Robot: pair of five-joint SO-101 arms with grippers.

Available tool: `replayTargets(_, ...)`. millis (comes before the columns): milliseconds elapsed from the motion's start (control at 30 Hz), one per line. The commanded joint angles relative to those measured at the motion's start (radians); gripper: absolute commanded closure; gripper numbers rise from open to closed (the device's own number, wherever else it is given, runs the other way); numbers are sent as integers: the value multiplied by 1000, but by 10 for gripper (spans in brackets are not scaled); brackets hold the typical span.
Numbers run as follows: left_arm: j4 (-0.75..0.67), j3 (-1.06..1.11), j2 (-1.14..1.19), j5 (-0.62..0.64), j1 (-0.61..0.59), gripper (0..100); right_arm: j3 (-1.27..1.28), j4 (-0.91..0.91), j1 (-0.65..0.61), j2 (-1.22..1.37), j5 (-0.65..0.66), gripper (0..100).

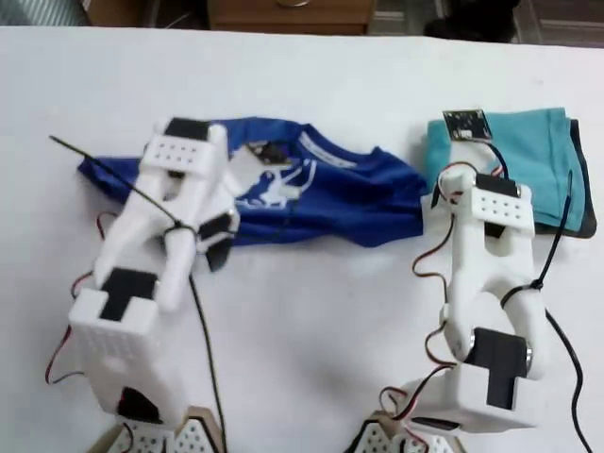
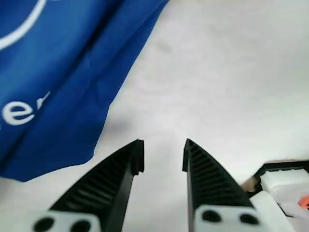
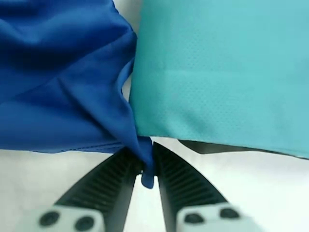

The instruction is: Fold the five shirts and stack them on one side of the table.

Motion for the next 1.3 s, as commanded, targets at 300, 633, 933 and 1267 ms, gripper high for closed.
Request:
replayTargets(300,-258,171,-57,-94,-192,842,-3,-8,-2,-8,-6,978)
replayTargets(633,-388,151,21,-86,-232,842,-3,-8,-4,-8,-6,978)
replayTargets(933,-365,16,150,-43,-232,891,-3,-8,-4,-8,-6,978)
replayTargets(1267,-15,-360,149,-6,-227,974,6,-10,-7,-21,-55,978)
